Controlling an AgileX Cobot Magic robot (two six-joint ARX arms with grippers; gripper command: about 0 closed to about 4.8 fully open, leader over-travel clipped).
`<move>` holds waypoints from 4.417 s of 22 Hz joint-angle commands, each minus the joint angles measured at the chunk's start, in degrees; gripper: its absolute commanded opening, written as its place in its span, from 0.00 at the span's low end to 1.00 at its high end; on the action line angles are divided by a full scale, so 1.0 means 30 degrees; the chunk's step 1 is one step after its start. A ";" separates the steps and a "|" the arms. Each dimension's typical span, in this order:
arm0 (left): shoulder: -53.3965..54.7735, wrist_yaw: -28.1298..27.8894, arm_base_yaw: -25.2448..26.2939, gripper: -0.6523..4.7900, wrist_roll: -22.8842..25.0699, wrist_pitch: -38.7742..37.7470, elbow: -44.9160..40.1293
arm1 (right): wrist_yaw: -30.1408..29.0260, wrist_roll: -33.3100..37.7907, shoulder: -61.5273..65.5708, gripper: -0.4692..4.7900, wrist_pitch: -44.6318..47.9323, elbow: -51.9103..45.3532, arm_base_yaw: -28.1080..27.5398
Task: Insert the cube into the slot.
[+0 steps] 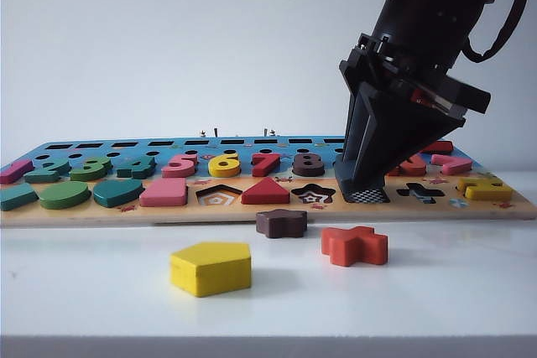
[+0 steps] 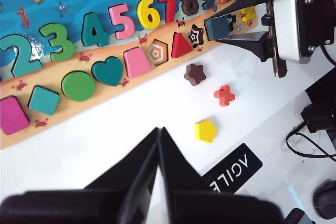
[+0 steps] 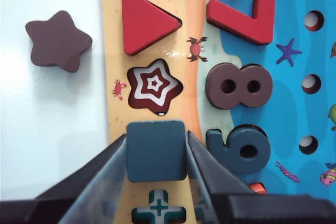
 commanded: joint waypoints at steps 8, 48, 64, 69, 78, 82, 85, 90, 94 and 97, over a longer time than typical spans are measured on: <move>-0.0015 0.0036 0.0015 0.15 0.0080 0.0270 0.0073 | -0.0138 0.0386 -0.0029 0.32 0.0168 0.0036 -0.0131; -0.0022 0.0036 0.0015 0.15 0.0080 0.0270 0.0073 | -0.0299 0.0576 -0.0036 0.32 0.0699 -0.0423 -0.0328; -0.0022 0.0036 0.0015 0.15 0.0080 0.0262 0.0073 | -0.0641 0.0568 -0.0029 0.32 0.0896 -0.0415 -0.0328; -0.0022 0.0036 0.0015 0.15 0.0080 0.0262 0.0073 | -0.0576 0.0568 0.0066 0.32 0.0969 -0.0415 -0.0335; -0.0022 0.0036 0.0015 0.15 0.0080 0.0262 0.0073 | -0.0044 0.0561 0.0080 0.32 0.0896 -0.0423 -0.0350; -0.0022 0.0036 0.0015 0.15 0.0080 0.0270 0.0073 | 0.0226 0.0561 0.0073 0.32 0.0867 -0.0423 -0.0350; -0.0022 0.0036 0.0015 0.15 0.0073 0.0270 0.0073 | 0.0401 0.0561 0.0073 0.32 0.0809 -0.0423 -0.0350; -0.0022 0.0036 0.0015 0.15 0.0080 0.0270 0.0073 | 0.0401 0.0576 0.0073 0.32 0.0794 -0.0415 -0.0350; -0.0022 0.0036 0.0015 0.15 0.0080 0.0262 0.0073 | 0.0444 0.0678 -0.0022 0.32 0.0452 -0.0423 -0.0350; -0.0022 0.0036 0.0015 0.15 0.0080 0.0262 0.0073 | 0.0444 0.0918 -0.0073 0.32 0.0444 -0.0415 -0.0350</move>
